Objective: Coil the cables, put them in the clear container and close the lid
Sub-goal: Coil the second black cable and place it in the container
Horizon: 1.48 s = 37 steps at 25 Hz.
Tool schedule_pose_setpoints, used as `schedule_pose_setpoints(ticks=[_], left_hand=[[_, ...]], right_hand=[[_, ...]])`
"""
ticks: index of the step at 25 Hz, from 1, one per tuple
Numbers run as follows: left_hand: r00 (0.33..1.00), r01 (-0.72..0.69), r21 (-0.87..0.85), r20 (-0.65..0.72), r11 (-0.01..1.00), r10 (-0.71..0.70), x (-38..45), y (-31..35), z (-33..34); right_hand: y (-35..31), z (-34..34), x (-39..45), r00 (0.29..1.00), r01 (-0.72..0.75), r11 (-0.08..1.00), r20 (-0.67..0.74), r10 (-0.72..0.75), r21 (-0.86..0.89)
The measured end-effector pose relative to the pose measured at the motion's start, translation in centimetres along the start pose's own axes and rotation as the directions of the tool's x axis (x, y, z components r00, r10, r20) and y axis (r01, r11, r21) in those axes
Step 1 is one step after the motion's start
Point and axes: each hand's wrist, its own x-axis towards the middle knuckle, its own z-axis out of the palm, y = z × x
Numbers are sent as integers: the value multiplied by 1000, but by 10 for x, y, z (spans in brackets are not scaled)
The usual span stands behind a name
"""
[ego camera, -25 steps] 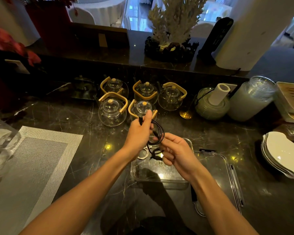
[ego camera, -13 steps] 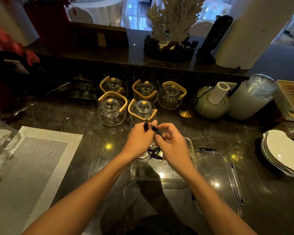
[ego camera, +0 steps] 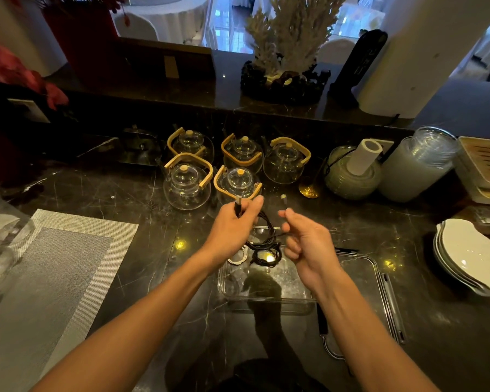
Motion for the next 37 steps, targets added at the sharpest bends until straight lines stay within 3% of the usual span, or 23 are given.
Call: schedule_pose_setpoints(ticks=[4,7,9,12,14,16,17,19,20,21,22,23,25,27,30,34,37], left_hand=[[998,-67,45,-5,997,67,4,6,2],[996,-11,-16,-89,1000,9,9,-2,0],[998,32,-40,-59,999,-34,11,-9,1],[997,78,-46,-16,996,-79,13,-21,2],[994,103,-29,-17,994,-104,13,-27,3],[993,116,-22,0,993,-116,12,-30,6],[993,121,-22,8,992,-121,11,-30,7],[993,117,8,22,993,-117,12,-31,10],[993,110,13,37,994,-111,12,-32,10],[993,105,5,57,994,-105,13,-34,10],[992,97,-5,78,995,-96,14,-36,10],[992,84,-6,100,996,-83,15,-38,9],[989,49,22,142,999,-52,15,-43,8],[981,5,24,195,1000,-10,14,-44,8],[968,8,36,249,999,-17,21,-48,9],[906,195,140,354,971,-233,38,-61,12],[840,212,282,436,936,-322,44,-69,26]], right_hand=[[0,-6,4,974,-159,972,134,183,-174],[-2,-7,3,933,-208,971,275,234,-120],[2,-7,2,917,-224,972,321,235,-74],[10,-2,-2,913,-190,979,352,206,-79],[14,5,-3,959,-46,949,252,129,-311],[20,9,-1,986,158,777,136,-93,-609],[23,9,-1,962,261,622,143,-234,-738],[29,4,-1,857,406,265,263,-443,-874],[31,2,-1,799,464,177,324,-507,-868],[31,0,0,765,506,183,341,-546,-843],[28,0,0,774,526,303,300,-557,-794],[24,1,0,827,503,504,222,-516,-702],[18,-1,2,948,313,842,89,-306,-438],[15,-8,4,995,94,968,65,-80,-231],[16,-24,8,990,-56,990,121,72,-131],[23,-49,23,995,-65,917,47,91,-394],[38,-63,37,994,-81,839,20,109,-538]])
